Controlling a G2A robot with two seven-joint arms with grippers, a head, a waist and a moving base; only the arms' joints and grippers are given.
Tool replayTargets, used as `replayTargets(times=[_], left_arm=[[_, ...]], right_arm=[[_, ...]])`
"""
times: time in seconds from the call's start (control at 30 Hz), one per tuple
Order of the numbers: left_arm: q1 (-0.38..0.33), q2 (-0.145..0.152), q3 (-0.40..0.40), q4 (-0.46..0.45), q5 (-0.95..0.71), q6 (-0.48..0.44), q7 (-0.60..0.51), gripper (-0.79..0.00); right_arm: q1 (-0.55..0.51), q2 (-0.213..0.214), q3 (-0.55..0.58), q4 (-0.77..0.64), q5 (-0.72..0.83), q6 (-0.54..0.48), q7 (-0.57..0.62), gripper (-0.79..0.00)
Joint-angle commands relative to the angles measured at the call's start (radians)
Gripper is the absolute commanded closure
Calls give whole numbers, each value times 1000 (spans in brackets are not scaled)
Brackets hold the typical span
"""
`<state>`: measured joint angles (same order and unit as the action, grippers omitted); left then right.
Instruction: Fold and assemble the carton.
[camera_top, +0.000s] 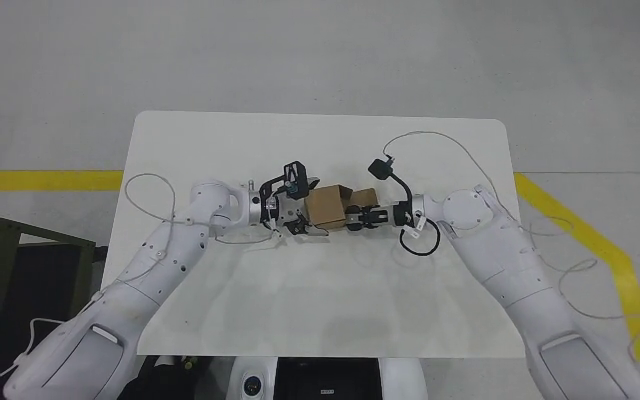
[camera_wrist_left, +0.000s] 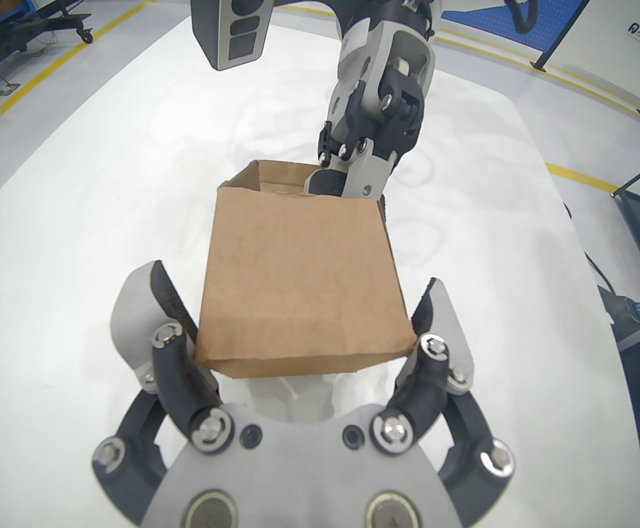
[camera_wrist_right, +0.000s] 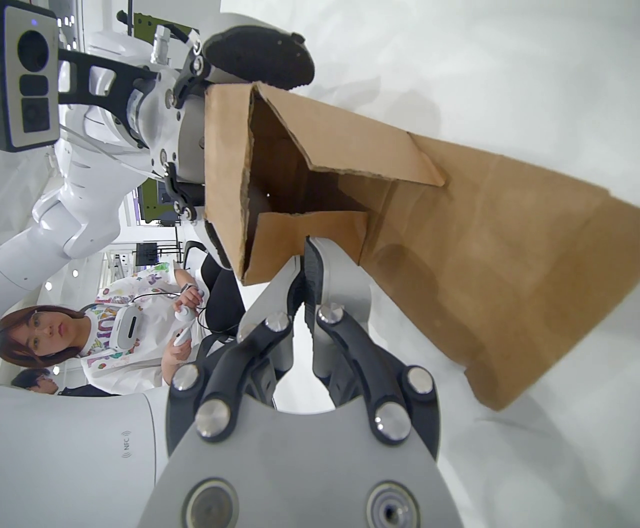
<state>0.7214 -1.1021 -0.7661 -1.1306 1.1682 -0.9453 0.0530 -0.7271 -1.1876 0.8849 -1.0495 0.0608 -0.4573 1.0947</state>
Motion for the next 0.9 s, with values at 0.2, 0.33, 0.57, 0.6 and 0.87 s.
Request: replayTargets(times=[0.2,0.33,0.57,0.6,0.87], left_arm=[[-2,0,-21,22,-2,-21,5,-785],[1,0,-29,25,1,-24,3,-785],[5,-4,-37,24,-4,-26,-1,-785],[6,-4,-38,24,-5,-27,0,-785],[4,-10,-41,29,-3,-37,-4,-785]], right_arm=[[17,9,35,54,12,-5,-2,0],[19,11,48,71,16,5,-25,0],[46,-9,17,118,46,6,-39,0],[53,-13,10,129,50,3,-41,0],[113,-42,-31,223,65,-29,-28,0]])
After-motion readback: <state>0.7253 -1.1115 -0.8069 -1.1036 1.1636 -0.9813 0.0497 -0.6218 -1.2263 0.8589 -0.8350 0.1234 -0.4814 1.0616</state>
